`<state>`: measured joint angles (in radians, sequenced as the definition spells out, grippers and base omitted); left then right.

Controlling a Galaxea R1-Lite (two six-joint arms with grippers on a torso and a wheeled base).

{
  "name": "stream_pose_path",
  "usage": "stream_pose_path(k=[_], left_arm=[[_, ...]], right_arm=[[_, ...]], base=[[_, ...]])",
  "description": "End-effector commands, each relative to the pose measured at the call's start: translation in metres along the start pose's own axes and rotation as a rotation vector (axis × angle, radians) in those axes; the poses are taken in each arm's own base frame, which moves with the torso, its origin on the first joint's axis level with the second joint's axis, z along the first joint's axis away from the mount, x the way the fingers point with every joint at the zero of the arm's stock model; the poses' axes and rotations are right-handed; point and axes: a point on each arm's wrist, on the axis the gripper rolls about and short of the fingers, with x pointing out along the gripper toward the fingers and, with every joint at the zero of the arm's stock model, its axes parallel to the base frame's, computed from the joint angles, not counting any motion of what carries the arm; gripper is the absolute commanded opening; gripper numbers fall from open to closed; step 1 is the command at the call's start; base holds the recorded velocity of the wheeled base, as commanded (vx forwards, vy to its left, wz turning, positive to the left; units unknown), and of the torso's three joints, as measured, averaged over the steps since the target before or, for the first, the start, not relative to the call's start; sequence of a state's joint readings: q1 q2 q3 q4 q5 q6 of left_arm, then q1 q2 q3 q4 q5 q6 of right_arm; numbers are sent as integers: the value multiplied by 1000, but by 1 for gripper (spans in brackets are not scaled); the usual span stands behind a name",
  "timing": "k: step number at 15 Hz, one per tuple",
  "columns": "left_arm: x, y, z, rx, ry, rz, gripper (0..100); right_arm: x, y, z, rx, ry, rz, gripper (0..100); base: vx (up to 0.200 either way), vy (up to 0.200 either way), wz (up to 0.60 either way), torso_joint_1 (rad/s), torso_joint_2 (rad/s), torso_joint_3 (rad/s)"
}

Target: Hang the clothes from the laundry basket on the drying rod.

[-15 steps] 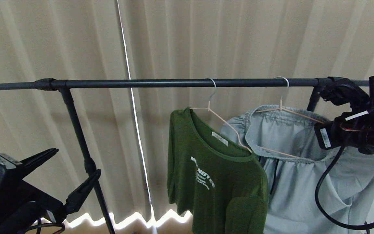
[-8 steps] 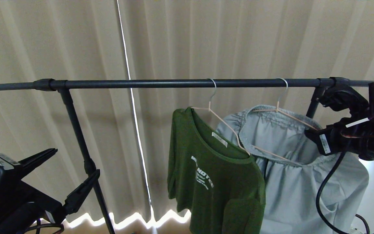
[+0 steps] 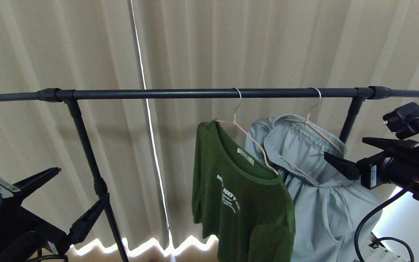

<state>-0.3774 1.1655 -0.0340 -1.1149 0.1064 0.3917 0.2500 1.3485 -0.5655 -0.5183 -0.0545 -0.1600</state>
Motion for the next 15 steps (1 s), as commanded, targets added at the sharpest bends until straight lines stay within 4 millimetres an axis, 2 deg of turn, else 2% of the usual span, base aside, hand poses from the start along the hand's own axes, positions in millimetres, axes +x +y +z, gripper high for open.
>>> stream_pose_path(k=[1, 3, 4, 6, 8, 10, 11, 12, 13, 15], left_arm=[[-5, 1, 1, 3, -16, 11, 100], [-6, 2, 1, 3, -18, 15, 100], [-16, 4, -1, -3, -23, 44, 100], [-28, 9, -4, -5, 12, 112, 100], [-37, 14, -7, 0, 80, 152, 100], [-50, 20, -2, 1, 153, 185, 100], [-68, 24, 4, -6, 227, 218, 100], [-73, 25, 6, -7, 249, 227, 100], [-100, 25, 9, -37, 340, 252, 100], [-125, 20, 6, -108, 441, 273, 100]], right_arm=[[-10, 0, -3, 3, -47, 26, 100], [-12, 0, -2, 3, -67, 34, 100], [-38, -1, 3, 18, -204, 61, 100], [-67, -1, -5, 18, -254, 53, 100], [-84, -2, -12, 20, -282, 35, 100], [-96, -6, -20, 23, -292, -14, 100], [-103, -10, -26, 26, -297, -58, 100], [-105, -10, -28, 27, -291, -70, 100], [-115, -14, -37, 38, -258, -129, 100], [-126, -13, -47, 47, -207, -146, 100]], base=[[0, 0, 0, 0, 0, 0], [0, 0, 0, 0, 0, 0], [0, 0, 0, 0, 0, 0], [0, 0, 0, 0, 0, 0], [0, 0, 0, 0, 0, 0], [0, 0, 0, 0, 0, 0], [0, 0, 0, 0, 0, 0], [0, 0, 0, 0, 0, 0], [0, 0, 0, 0, 0, 0], [0, 0, 0, 0, 0, 0]])
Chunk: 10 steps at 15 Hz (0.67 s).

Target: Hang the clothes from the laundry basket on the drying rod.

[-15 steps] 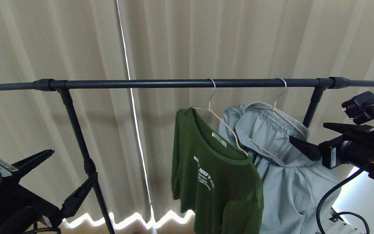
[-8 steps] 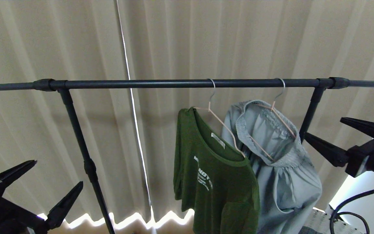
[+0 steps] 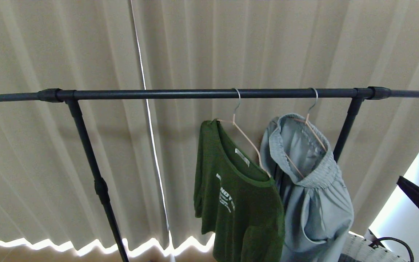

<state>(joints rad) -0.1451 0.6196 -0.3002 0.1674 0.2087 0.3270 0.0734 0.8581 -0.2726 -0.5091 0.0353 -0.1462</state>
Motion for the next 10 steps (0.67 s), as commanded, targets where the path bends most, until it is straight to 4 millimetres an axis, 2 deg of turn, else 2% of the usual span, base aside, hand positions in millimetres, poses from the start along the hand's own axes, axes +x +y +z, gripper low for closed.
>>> stream_pose_path(k=[1, 6, 10], left_arm=[[-41, 6, -9, -132, -90, 116, 100], [-34, -15, -53, -203, -29, 221, 100], [-35, -28, -77, -222, -54, 282, 100]], right_arm=[[-23, -1, -4, 2, -14, -27, 100], [-59, 4, -26, 9, 100, -55, 100], [-96, 11, -51, 19, 186, -123, 100]], base=[[0, 0, 0, 0, 0, 0], [0, 0, 0, 0, 0, 0], [0, 0, 0, 0, 0, 0]])
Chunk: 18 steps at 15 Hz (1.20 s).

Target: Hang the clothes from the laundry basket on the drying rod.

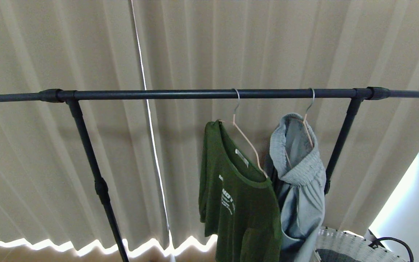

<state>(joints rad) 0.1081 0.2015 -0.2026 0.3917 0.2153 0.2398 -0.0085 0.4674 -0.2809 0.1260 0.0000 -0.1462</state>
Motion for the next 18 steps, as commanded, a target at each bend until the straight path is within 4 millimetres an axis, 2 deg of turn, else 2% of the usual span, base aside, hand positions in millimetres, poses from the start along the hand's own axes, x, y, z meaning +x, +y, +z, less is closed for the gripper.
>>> stream_pose_path(k=[1, 4, 6, 7, 10, 12, 13, 15, 18], left_arm=[[-3, -3, -12, -15, -58, 35, 100], [11, -8, -18, 11, -136, 30, 100], [14, -13, -17, 54, -244, -140, 100], [13, -14, -16, 68, -264, -202, 100], [13, -13, -16, 100, -298, -294, 100], [14, -11, -16, 134, -330, -413, 100], [14, -10, -17, 134, -336, -413, 100], [12, -9, -19, 82, -319, -256, 100], [10, -8, -22, 27, -340, -160, 100]], right_arm=[[-24, 3, -19, 9, -59, -47, 100], [-41, 8, -49, 7, -117, -54, 100], [-42, 9, -63, -3, -174, -37, 100], [-42, 9, -62, -2, -185, -34, 100], [-33, 10, -67, 1, -217, -31, 100], [-20, 11, -75, -1, -255, -37, 100], [-16, 11, -76, 3, -293, -42, 100], [-16, 11, -76, 22, -304, -42, 100], [-15, 11, -77, 57, -298, -47, 100]], base=[[0, 0, 0, 0, 0, 0], [0, 0, 0, 0, 0, 0], [0, 0, 0, 0, 0, 0], [0, 0, 0, 0, 0, 0], [0, 0, 0, 0, 0, 0], [0, 0, 0, 0, 0, 0], [0, 0, 0, 0, 0, 0], [0, 0, 0, 0, 0, 0], [0, 0, 0, 0, 0, 0]])
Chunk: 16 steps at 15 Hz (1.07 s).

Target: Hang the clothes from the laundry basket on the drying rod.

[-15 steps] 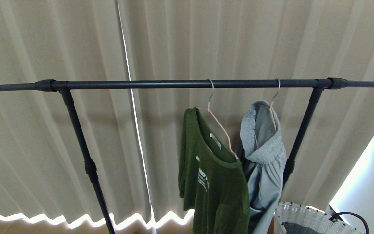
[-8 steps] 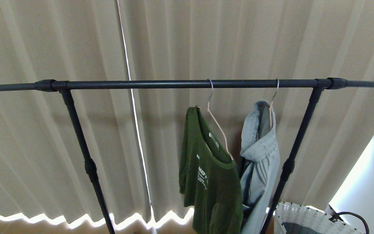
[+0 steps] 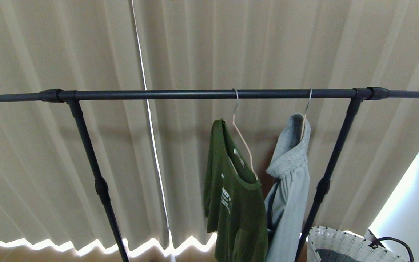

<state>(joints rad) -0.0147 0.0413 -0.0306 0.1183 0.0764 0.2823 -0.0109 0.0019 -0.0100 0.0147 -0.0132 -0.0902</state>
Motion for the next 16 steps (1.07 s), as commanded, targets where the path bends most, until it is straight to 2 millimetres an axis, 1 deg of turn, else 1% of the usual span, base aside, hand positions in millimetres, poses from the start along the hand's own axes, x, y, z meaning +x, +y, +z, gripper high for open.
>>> stream_pose_path(k=[1, 3, 5, 7, 16], left_arm=[[-2, 1, -3, -61, 4, 106, 100], [-2, 1, -3, -95, 1, 115, 100], [-2, 1, -3, -88, -2, 106, 100], [-2, 1, -2, -89, -15, 66, 100], [-2, 1, -2, -93, -16, 65, 100]], right_arm=[[1, 0, -2, 9, 6, -26, 100], [0, -1, -2, 53, 12, -55, 100], [1, -1, -2, 75, 9, -63, 100], [0, -1, -2, 124, 4, -57, 100], [1, -1, -1, 133, 3, -66, 100]], base=[[0, 0, 0, 0, 0, 0], [0, 0, 0, 0, 0, 0], [0, 0, 0, 0, 0, 0], [0, 0, 0, 0, 0, 0], [0, 0, 0, 0, 0, 0]])
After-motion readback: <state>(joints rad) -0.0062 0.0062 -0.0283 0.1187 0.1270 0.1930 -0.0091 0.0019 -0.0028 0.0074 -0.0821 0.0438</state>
